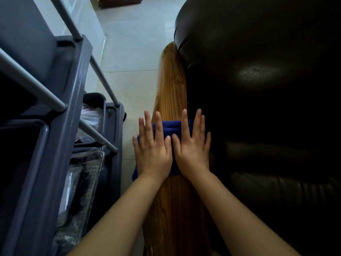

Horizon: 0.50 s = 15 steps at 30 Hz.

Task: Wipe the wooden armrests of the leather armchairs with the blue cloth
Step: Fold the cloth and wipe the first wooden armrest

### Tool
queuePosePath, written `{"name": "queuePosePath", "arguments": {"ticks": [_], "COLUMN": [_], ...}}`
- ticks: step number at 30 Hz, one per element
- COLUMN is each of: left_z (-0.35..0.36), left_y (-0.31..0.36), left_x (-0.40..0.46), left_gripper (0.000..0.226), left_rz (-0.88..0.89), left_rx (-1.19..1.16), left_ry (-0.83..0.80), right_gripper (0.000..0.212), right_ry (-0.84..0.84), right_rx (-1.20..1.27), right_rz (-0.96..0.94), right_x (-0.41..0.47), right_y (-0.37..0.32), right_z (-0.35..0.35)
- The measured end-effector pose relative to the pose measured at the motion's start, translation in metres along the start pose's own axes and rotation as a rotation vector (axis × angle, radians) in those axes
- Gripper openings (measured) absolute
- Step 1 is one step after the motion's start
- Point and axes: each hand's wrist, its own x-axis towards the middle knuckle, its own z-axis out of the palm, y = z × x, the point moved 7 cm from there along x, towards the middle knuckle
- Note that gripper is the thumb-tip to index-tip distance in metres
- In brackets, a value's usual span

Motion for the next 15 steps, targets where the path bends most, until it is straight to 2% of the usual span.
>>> {"name": "queuePosePath", "arguments": {"ticks": [3,6,9,15], "left_z": [-0.015,-0.011,0.002,0.003], "left_y": [-0.001,-0.007,-0.011,-0.008], "left_x": [-0.003,-0.03,-0.025,0.022], "left_gripper": [0.065,0.059,0.061,0.07], "left_rz": [0.076,0.236,0.221,0.215], "left_rx": [-0.085,-0.11,-0.134,-0.145], "left_ry": [-0.003,-0.142,-0.291,-0.392], "right_gripper": [0.067,0.064,0.063,0.066], "right_ry": [-0.009,-0.096,-0.197,-0.245], "right_rx": [0.045,0.119,0.083,0.042], "right_rz": [-0.1,-0.215,-0.223,-0.194], "right_x": [-0.004,-0.019,-0.015,0.024], "right_y": [0.006,0.013,0.011,0.007], "right_z": [-0.013,-0.012,-0.002,0.004]}}
